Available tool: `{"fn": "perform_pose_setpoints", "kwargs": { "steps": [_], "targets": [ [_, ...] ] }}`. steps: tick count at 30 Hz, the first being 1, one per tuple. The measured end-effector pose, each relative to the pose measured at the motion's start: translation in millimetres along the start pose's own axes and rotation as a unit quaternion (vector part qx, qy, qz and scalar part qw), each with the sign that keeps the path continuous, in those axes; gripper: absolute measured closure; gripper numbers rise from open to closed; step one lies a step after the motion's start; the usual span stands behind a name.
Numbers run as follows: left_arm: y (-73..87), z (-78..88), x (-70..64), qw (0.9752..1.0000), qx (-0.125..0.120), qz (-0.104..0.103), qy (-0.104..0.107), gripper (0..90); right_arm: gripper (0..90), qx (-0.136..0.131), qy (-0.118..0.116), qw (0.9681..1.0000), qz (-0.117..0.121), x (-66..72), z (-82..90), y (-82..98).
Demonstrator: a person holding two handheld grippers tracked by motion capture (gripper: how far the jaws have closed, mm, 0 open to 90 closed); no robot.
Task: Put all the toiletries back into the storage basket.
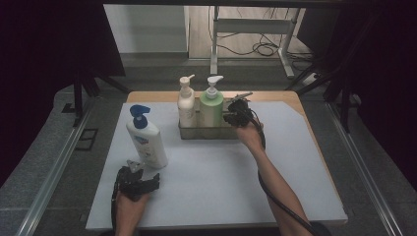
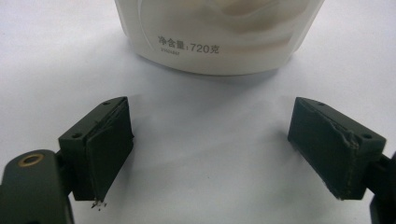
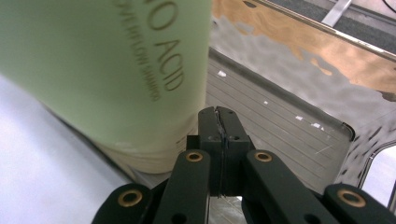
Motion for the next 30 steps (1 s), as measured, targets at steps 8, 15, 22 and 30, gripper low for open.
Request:
{"fn": "perform_pose_setpoints", "kwargs": {
  "steps": [8,15,22,30],
  "targets": [
    [0.1,0.1,0.1,1.0000,0.000,-0.001,0.000,13.7,89.9,0.005,-0.010,0.9998,-0.013,0.9,-6.7,-3.1],
    [0.1,0.1,0.1,1.0000,0.001,0.000,-0.001,13.7,89.9,0.013,-0.022,0.9995,-0.018,2.9,-10.9,-0.9],
    [0.1,0.1,0.1,1.0000,0.001,0.000,-0.001,13.7,89.9,0.013,-0.029,0.9995,-0.007,11.9,-15.6,-2.2],
    [0.1,0.0,0.2,1.0000,0.001,0.000,0.000,13.7,89.9,0.015,-0.032,0.9993,-0.006,15.7,-15.6,-3.8]
  ]
}}
Point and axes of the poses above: each handheld gripper's, and its own axes: z roughly backward along the jaws, y roughly out of its underside, x roughly to its left, the point moved 9 cm from there along -z, roughly forward along the jaws, and after that the axes turned 3 degrees about y, right-handed, at the moved point
